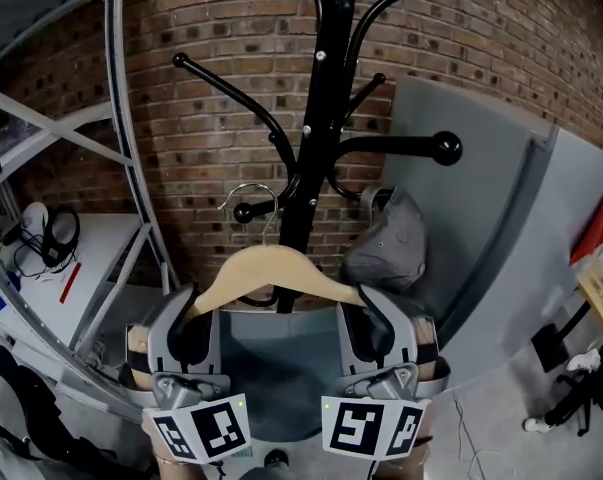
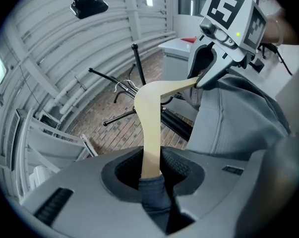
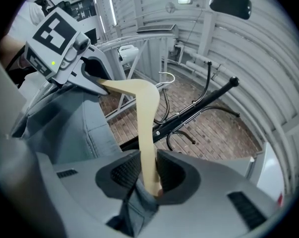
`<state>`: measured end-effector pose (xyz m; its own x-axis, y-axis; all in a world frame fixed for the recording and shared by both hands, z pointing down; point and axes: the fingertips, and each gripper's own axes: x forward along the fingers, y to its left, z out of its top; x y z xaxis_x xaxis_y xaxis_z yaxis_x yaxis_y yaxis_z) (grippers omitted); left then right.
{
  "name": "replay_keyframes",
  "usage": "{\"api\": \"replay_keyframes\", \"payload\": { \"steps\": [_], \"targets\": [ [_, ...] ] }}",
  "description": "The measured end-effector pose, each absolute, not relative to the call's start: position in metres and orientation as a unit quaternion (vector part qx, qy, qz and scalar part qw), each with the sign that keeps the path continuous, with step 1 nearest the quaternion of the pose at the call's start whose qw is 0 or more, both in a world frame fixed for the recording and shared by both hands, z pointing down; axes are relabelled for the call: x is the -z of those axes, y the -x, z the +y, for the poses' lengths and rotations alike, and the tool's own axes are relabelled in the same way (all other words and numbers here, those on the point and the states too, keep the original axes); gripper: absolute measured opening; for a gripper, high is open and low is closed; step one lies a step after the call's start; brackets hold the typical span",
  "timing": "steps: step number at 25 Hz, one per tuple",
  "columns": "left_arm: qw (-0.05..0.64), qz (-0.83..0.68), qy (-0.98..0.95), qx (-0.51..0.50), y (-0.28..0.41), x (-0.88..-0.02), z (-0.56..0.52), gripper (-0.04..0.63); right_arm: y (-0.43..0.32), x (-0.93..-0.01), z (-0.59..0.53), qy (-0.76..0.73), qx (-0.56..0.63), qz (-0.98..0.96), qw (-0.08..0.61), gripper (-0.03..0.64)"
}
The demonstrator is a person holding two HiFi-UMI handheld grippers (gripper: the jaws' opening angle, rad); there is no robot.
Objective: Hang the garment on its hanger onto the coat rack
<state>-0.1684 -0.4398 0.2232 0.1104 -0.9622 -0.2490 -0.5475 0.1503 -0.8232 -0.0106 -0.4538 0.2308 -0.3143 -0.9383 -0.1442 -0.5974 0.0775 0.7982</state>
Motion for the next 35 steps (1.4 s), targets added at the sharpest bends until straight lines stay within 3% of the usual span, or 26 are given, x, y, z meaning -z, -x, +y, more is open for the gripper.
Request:
{"api": "replay_keyframes", "payload": {
  "steps": [28,35],
  "targets": [
    [0.383,0.567,0.681,0.261,0.168,-0.292,-0.543,0.098,0.010,-0.296,-0.542,-0.566,0.331,-0.694,0.297,0.104],
    [0.398,0.563,0.680,0.249,0.163,-0.296,-0.545,0.098,0.006,-0.305,-0.547,-0.567,0.312,-0.700,0.301,0.106]
  ]
}}
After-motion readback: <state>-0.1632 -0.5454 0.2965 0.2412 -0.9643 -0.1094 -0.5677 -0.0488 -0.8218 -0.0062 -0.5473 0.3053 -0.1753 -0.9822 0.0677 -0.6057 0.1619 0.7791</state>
